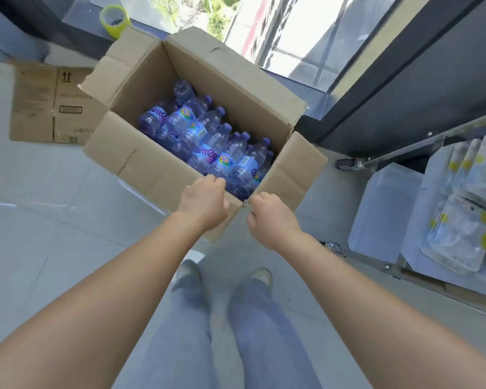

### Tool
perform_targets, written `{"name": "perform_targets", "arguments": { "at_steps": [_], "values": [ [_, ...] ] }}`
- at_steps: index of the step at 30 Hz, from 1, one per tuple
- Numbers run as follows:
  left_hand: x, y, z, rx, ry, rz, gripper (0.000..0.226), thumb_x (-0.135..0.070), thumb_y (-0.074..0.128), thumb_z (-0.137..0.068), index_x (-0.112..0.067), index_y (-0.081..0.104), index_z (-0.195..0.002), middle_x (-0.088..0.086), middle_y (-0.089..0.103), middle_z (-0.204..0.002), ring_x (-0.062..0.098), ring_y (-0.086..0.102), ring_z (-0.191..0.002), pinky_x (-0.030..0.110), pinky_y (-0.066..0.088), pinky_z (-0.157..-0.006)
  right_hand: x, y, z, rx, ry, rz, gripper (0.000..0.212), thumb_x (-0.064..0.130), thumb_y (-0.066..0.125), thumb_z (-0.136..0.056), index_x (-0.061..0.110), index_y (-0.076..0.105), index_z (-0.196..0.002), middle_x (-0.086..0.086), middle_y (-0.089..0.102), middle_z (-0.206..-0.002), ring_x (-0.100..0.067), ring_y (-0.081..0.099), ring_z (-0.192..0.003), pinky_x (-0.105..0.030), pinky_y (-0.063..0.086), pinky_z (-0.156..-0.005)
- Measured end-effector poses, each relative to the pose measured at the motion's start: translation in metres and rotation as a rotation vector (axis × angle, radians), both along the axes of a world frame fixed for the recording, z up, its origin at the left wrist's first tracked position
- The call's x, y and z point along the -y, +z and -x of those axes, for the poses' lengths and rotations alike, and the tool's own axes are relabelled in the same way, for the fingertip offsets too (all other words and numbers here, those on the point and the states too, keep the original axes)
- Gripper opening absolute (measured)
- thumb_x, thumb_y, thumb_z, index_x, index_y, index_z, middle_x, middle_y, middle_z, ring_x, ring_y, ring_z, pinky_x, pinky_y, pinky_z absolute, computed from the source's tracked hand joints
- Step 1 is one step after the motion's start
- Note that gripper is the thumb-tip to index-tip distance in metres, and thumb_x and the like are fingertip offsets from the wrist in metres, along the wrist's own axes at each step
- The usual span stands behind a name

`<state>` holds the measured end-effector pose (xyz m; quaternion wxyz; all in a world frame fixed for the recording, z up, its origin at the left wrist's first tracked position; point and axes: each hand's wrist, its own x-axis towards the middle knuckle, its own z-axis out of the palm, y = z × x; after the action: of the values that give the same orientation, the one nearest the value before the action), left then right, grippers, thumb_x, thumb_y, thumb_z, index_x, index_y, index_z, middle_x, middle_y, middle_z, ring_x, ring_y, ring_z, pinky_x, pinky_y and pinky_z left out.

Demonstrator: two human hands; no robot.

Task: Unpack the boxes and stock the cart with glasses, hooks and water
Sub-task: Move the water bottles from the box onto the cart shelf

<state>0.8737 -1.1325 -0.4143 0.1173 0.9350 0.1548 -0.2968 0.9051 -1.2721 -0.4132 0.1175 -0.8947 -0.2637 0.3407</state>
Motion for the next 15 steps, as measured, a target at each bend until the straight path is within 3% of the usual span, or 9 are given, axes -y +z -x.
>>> {"name": "perform_targets", "arguments": {
  "at_steps": [2, 5, 9, 11, 13, 15],
  "values": [
    [-0.024, -0.011, -0.017, -0.031, -0.009, 0.018, 0.036, -0.022, 0.042, -0.093, -0.009, 0.046, -0.126, 0.010, 0.048, -0.125, 0.030, 0.045, -0.118, 0.037, 0.038, -0.090, -0.019, -0.011, -0.016, -0.073, -0.108, -0.013, 0.009, 0.013, 0.039, -0.093, 0.011, 0.045, -0.086, -0.011, 0.049, -0.097, -0.029, 0.045, -0.098, -0.032, 0.032, -0.069],
    [-0.059, -0.037, -0.055, -0.058, 0.002, 0.067, 0.029, -0.021, 0.041, -0.093, -0.007, 0.048, -0.118, 0.011, 0.049, -0.120, 0.031, 0.047, -0.113, 0.036, 0.038, -0.085, -0.049, -0.033, -0.043, -0.132, -0.240, 0.006, 0.024, 0.014, 0.039, -0.092, 0.016, 0.030, -0.070, -0.003, 0.038, -0.085, -0.024, 0.037, -0.084, -0.031, 0.029, -0.067],
    [-0.097, -0.085, -0.108, -0.129, -0.043, 0.125, 0.024, -0.022, 0.041, -0.095, -0.007, 0.047, -0.112, 0.011, 0.050, -0.119, 0.029, 0.048, -0.110, 0.037, 0.039, -0.083, -0.093, -0.075, -0.085, -0.158, -0.447, 0.055, 0.024, 0.015, 0.041, -0.091, 0.014, 0.031, -0.069, 0.001, 0.036, -0.076, -0.025, 0.037, -0.080, -0.030, 0.029, -0.066],
    [-0.113, -0.111, -0.128, -0.168, -0.076, 0.117, 0.024, -0.023, 0.040, -0.096, -0.007, 0.046, -0.112, 0.011, 0.049, -0.118, 0.029, 0.048, -0.109, 0.038, 0.039, -0.082, -0.116, -0.104, -0.103, -0.178, -0.513, 0.084, 0.025, 0.015, 0.041, -0.091, 0.014, 0.032, -0.068, -0.002, 0.042, -0.081, -0.027, 0.040, -0.082, -0.031, 0.031, -0.066],
    [-0.124, -0.139, -0.147, -0.185, -0.118, 0.107, 0.025, -0.025, 0.040, -0.096, -0.006, 0.046, -0.113, 0.012, 0.050, -0.118, 0.030, 0.048, -0.108, 0.036, 0.036, -0.078, -0.132, -0.135, -0.121, -0.205, -0.540, 0.115, 0.017, 0.017, 0.043, -0.093, 0.012, 0.043, -0.077, -0.009, 0.048, -0.095, -0.029, 0.045, -0.091, -0.033, 0.036, -0.070],
    [-0.131, -0.168, -0.167, -0.193, -0.166, 0.103, 0.030, -0.027, 0.041, -0.097, -0.006, 0.045, -0.118, 0.013, 0.050, -0.122, 0.031, 0.048, -0.111, 0.036, 0.036, -0.078, -0.141, -0.169, -0.137, -0.219, -0.559, 0.131, 0.020, 0.022, 0.044, -0.095, 0.005, 0.051, -0.103, -0.012, 0.052, -0.113, -0.031, 0.048, -0.107, -0.036, 0.040, -0.082]
  ]
}}
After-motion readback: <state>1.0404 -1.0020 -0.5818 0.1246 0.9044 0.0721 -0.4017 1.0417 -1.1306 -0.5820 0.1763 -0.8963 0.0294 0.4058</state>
